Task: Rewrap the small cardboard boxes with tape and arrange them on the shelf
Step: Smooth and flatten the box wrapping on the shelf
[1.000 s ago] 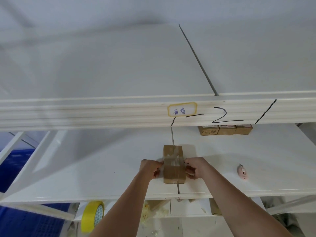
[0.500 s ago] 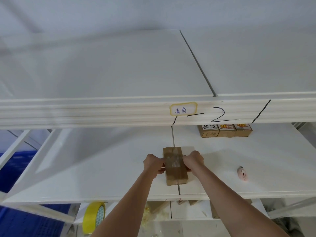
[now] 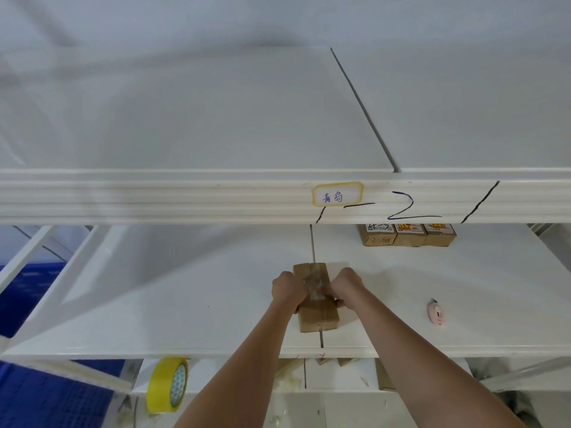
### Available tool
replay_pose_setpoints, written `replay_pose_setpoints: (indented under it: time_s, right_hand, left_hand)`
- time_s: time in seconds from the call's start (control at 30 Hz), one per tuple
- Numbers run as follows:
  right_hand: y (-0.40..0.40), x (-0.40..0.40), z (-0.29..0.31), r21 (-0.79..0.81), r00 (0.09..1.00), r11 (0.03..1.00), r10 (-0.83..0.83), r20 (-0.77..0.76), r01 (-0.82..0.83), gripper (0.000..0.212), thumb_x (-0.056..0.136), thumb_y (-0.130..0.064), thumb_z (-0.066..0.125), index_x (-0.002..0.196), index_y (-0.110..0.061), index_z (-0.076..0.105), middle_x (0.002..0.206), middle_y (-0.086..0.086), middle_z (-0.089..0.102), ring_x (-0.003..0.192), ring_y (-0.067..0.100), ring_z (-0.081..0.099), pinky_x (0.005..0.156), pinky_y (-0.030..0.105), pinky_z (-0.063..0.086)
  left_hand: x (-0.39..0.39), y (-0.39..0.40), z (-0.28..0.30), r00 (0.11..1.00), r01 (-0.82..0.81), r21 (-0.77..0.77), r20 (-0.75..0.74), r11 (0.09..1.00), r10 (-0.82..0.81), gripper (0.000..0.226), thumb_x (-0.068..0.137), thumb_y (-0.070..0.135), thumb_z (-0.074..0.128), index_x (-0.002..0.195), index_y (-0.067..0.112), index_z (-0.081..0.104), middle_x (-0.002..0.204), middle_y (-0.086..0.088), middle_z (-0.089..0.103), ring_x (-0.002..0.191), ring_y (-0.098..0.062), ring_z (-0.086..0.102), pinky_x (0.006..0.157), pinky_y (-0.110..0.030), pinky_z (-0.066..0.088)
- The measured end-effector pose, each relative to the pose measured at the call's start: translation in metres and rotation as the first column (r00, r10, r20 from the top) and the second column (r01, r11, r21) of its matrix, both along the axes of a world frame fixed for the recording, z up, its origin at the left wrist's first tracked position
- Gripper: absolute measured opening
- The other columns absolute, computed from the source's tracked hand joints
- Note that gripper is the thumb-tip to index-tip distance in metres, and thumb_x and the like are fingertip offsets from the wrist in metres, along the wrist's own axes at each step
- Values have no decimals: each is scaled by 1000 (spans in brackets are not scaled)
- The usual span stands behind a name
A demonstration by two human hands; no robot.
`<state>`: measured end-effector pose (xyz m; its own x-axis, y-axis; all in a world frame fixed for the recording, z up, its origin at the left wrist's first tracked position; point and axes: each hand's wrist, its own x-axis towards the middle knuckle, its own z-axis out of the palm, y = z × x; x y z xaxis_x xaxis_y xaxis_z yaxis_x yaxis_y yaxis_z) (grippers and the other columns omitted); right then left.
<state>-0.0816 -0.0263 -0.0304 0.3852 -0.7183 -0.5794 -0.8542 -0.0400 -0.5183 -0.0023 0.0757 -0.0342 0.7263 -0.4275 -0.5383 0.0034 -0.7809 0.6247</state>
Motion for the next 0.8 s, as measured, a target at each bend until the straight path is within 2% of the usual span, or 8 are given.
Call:
replay_pose_setpoints:
  time_s: [0.1, 0.23, 0.3, 0.4, 0.53, 0.63, 0.7, 0.8]
  right_hand:
    - [-2, -1, 2, 18, 1000, 1000, 6, 5, -6, 37, 76, -25, 88, 90, -4, 60, 92, 14, 69, 78, 28, 72, 68, 39, 64]
    - [-8, -7, 1, 145, 997, 988, -63, 47, 55, 37, 74, -18, 90, 92, -1, 62, 92, 16, 71, 75, 28, 72, 54, 34, 61]
    - [-9, -8, -3, 159, 996, 984, -83, 44, 75, 36, 74, -17, 90, 92, -1, 62, 92, 15, 71, 74, 26, 72, 57, 34, 62]
    - [-10, -5, -10, 100, 996, 991, -88, 30, 84, 36, 73, -17, 91, 92, -2, 64, 89, 15, 71, 75, 28, 73, 64, 40, 64]
    - [-6, 0, -14, -2, 1000, 1000, -16, -15, 16, 30, 78, -21, 87, 87, -6, 62, 92, 12, 71, 77, 26, 72, 68, 37, 64]
    - [-6, 3, -11, -48, 999, 999, 5, -52, -7, 28, 80, -19, 84, 82, -10, 58, 92, 10, 69, 79, 24, 70, 71, 35, 64]
    - [-6, 3, -8, -10, 997, 1000, 21, -72, -22, 28, 80, -21, 84, 85, -8, 59, 91, 11, 69, 78, 24, 71, 70, 35, 64]
    - [-11, 7, -5, 159, 999, 987, 1, -48, 7, 29, 84, -19, 81, 99, -1, 64, 93, 15, 73, 79, 29, 74, 69, 39, 64]
  left_hand:
    - [0, 3, 4, 1000, 8, 13, -15, 1000, -7, 32, 87, 24, 78, 88, 12, 48, 89, -7, 62, 78, -28, 73, 62, -30, 60]
    - [2, 6, 0, 1000, -17, -16, 16, 1000, 18, 40, 79, 28, 85, 81, 15, 47, 91, -8, 66, 73, -25, 71, 46, -23, 51]
    - [2, 6, -7, 999, -27, -10, 39, 1000, 27, 43, 77, 31, 87, 77, 16, 46, 92, -8, 70, 74, -23, 72, 46, -22, 50]
    - [3, 7, -15, 998, -52, 17, 45, 999, 51, 46, 72, 35, 90, 79, 15, 49, 90, -8, 71, 73, -23, 72, 55, -27, 58]
    - [9, 7, -18, 994, -102, 3, -24, 995, 102, 46, 68, 29, 94, 88, 10, 58, 82, -5, 70, 59, -17, 70, 43, -22, 53]
    - [8, 5, -16, 997, -83, 24, 6, 996, 83, 42, 71, 28, 92, 86, 11, 56, 87, -7, 70, 64, -18, 70, 43, -21, 52]
    - [5, 4, -15, 997, -67, 28, 27, 997, 67, 41, 73, 28, 90, 89, 12, 55, 90, -7, 68, 70, -21, 71, 46, -23, 54]
    - [9, 4, -11, 997, -61, 6, -37, 998, 61, 39, 82, 34, 83, 92, 10, 54, 90, -8, 68, 69, -25, 73, 53, -30, 60]
